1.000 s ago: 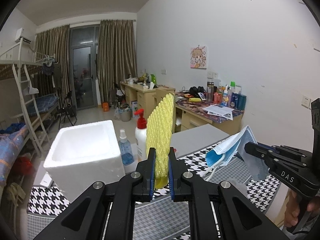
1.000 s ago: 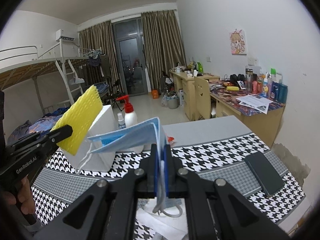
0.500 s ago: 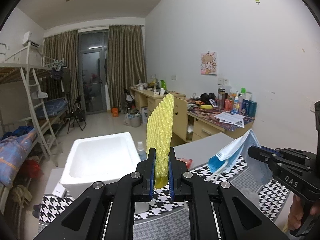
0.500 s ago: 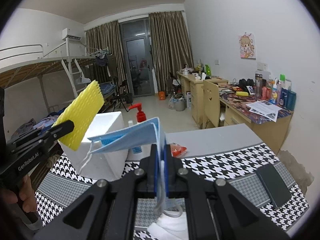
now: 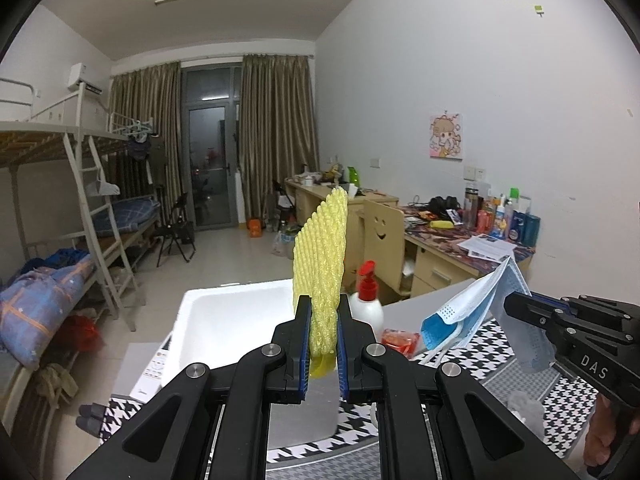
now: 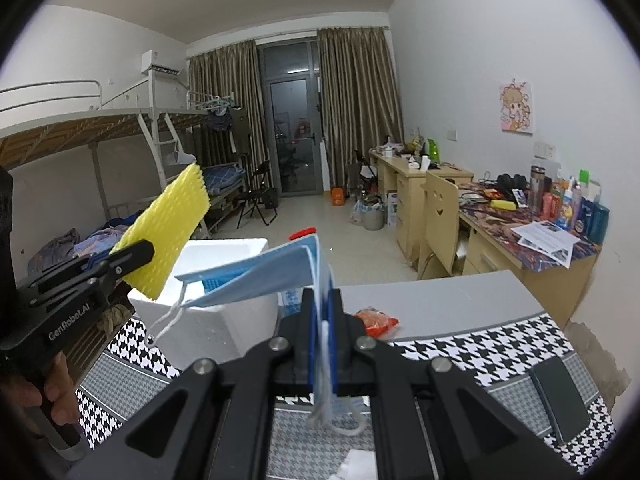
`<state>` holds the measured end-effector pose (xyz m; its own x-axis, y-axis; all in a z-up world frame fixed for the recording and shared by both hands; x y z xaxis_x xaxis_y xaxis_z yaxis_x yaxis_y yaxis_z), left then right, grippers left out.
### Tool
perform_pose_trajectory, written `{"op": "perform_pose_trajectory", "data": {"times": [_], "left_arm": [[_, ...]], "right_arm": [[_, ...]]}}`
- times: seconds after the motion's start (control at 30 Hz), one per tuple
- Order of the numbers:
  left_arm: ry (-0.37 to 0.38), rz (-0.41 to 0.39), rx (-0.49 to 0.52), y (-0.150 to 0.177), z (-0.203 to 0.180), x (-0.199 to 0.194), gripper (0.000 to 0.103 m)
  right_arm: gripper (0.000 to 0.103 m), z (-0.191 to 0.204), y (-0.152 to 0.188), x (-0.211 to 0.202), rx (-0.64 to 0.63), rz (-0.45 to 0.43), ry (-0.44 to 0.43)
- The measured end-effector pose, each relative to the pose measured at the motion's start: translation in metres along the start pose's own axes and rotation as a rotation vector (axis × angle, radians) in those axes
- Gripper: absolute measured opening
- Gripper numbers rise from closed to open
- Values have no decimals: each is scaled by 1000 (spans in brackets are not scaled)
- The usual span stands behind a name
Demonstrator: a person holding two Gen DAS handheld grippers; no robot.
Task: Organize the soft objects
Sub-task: 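Carry the sponge and mask in both grippers toward the white foam box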
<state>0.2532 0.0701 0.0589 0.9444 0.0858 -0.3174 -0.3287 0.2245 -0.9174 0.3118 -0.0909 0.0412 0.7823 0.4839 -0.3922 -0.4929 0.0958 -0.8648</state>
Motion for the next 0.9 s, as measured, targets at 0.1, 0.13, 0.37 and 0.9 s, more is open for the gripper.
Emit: {"op": "perform_pose_trajectory", "data": {"times": [0.1, 0.13, 0.37, 0.9], "left_arm": [[-14, 3, -11, 1, 9, 2, 12], [-19, 6, -14, 2, 11, 2, 12], [-45, 13, -25, 2, 23, 5, 12], [-111, 57, -50, 14, 54, 26, 12]], "right_arm": [[7, 7, -2, 4, -5, 8, -15], [7, 9, -2, 5, -8, 9, -20], [7, 25, -3, 15, -26, 27, -45], [7, 48, -11, 39, -66, 55, -61]]}}
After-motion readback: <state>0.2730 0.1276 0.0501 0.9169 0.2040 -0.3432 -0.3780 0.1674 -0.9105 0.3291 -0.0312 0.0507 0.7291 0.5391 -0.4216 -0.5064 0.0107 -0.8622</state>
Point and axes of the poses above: each gripper's, at about its wrist camera, not at the fingertips, and x roughly the way its jaws point, z to its left, y to its underside, the point moved 8 cm from there along x, roughly the way its jaws point, and after that the axes turned 14 degrees about x, right-handed, at the moved point
